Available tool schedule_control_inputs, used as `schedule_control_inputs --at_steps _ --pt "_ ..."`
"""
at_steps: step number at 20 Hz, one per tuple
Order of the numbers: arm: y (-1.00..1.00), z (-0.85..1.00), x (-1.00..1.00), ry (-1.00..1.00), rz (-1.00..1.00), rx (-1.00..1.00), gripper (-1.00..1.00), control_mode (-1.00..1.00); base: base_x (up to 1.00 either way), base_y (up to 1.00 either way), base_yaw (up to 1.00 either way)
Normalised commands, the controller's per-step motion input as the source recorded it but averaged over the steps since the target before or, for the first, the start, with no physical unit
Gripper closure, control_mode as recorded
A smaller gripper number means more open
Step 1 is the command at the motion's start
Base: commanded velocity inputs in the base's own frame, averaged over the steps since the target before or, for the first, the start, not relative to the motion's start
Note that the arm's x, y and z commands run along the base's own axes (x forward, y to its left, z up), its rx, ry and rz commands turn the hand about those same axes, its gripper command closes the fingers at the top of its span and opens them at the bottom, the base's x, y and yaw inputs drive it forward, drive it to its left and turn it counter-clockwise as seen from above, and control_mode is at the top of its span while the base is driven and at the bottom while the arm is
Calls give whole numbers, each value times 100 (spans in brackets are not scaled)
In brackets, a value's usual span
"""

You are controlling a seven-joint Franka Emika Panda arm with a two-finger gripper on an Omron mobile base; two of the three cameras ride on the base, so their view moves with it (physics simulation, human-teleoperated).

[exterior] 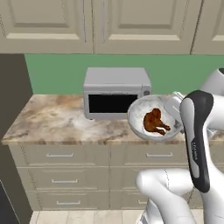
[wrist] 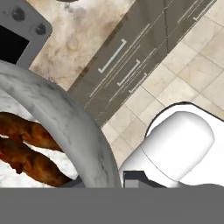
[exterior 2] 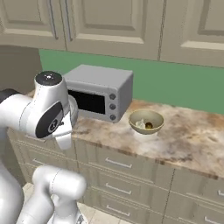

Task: Place the bowl with the garlic and sweet potato on the top shelf of the fridge. Place the bowl with the chicken drumsticks on the second highest shelf of the fridge.

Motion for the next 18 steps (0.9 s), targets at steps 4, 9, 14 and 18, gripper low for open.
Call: schedule_control_inputs --at_steps 4,9,14,18 --pt "0 0 0 0 0 0 100 100 -29 93 34" --pt "0 0 0 0 0 0 100 100 -57 98 41" --pt "0 0 0 0 0 0 100 100 -83 100 41" --pt "0 0 0 0 0 0 100 100 -92 100 31"
